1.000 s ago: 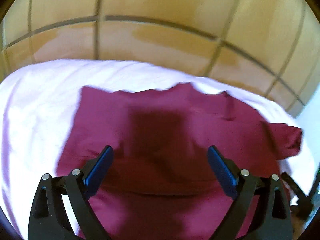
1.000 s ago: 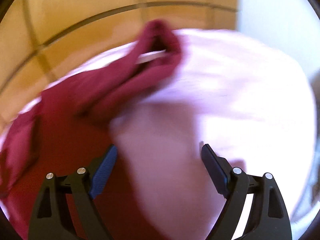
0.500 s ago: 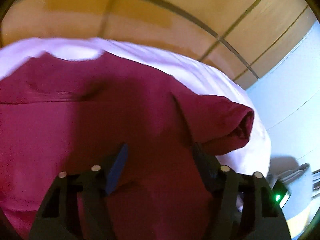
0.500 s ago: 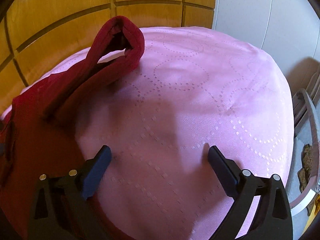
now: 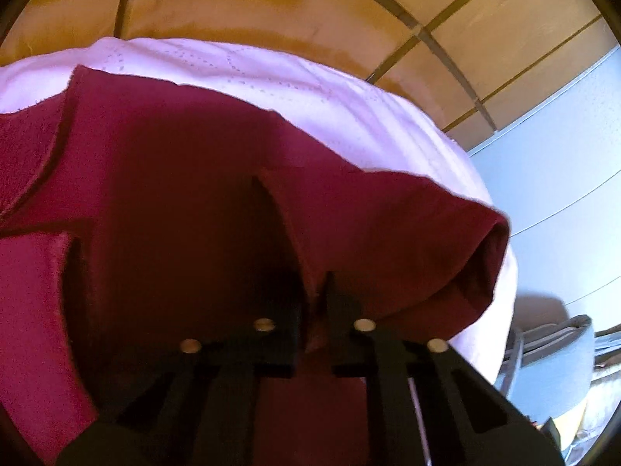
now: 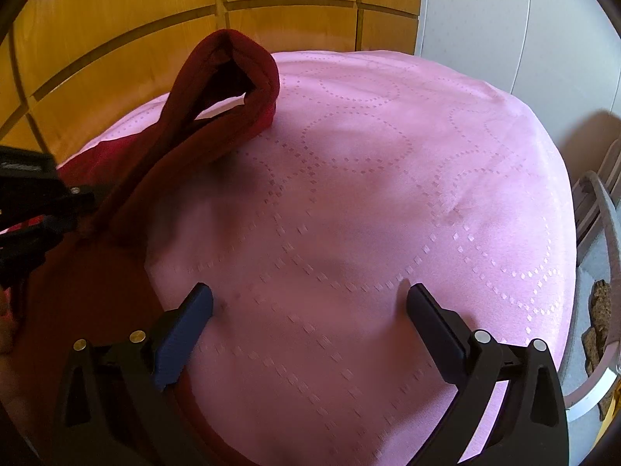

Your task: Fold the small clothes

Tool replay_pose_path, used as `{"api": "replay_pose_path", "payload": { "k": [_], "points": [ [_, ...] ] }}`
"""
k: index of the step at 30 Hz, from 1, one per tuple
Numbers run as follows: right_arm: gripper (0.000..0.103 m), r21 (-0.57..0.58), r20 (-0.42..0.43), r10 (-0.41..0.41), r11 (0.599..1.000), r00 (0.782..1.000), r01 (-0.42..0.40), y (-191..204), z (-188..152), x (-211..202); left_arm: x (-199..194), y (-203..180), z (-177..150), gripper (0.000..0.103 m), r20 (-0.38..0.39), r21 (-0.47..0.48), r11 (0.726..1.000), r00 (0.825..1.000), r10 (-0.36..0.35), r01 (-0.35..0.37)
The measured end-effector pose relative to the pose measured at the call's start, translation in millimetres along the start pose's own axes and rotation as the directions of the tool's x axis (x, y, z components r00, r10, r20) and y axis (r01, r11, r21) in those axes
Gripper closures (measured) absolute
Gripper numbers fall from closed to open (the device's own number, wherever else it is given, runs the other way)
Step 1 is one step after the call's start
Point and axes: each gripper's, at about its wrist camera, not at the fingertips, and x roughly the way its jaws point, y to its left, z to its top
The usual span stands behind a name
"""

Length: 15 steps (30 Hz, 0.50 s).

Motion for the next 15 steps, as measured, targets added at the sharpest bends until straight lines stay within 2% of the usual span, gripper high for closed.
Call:
{"api": "replay_pose_path", "payload": {
  "k": [10, 15],
  "points": [
    [0.004, -0.007, 0.001, -0.009, 1.0, 1.0, 0.009, 3.7, -0.8, 0.5, -81.5, 18.4, -4.3, 0.098, 0.141, -0.032, 0.997, 0.988, -0.068, 0.073],
    [0.004, -0.009, 0.002, -0.011, 1.0, 1.0, 0.011, 3.3, 1.4, 1.8, -123.3, 47.7, -11.1, 0.098, 0.197, -0.068, 0.994, 0.978, -0.072, 0.087]
  ]
}}
